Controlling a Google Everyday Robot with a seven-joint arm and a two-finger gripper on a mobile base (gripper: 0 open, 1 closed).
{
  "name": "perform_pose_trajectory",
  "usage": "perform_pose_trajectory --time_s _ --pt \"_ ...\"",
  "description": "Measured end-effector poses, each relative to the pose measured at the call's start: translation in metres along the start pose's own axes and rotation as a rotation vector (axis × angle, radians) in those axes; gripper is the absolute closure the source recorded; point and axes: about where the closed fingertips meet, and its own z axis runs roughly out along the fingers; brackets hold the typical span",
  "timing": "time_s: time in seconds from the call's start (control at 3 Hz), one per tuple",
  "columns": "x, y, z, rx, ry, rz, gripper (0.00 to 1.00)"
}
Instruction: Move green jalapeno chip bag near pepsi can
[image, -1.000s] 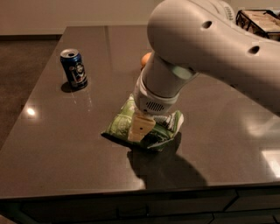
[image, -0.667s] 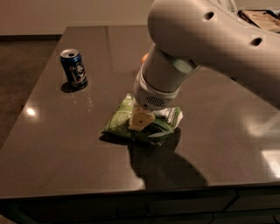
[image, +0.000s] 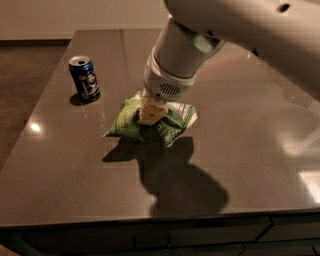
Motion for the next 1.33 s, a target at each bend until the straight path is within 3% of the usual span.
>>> perform_pose_trajectory --time_s 0.67,1.0,1.33 --pt "-0.034 -0.056 0.014 -0.010 -0.011 0.022 1.00" --pt "-0.054 -0.072 0.030 -0.020 -0.023 0.036 1.00" --pt "-0.076 -0.078 0.038 -0.017 -0.041 0.043 0.82"
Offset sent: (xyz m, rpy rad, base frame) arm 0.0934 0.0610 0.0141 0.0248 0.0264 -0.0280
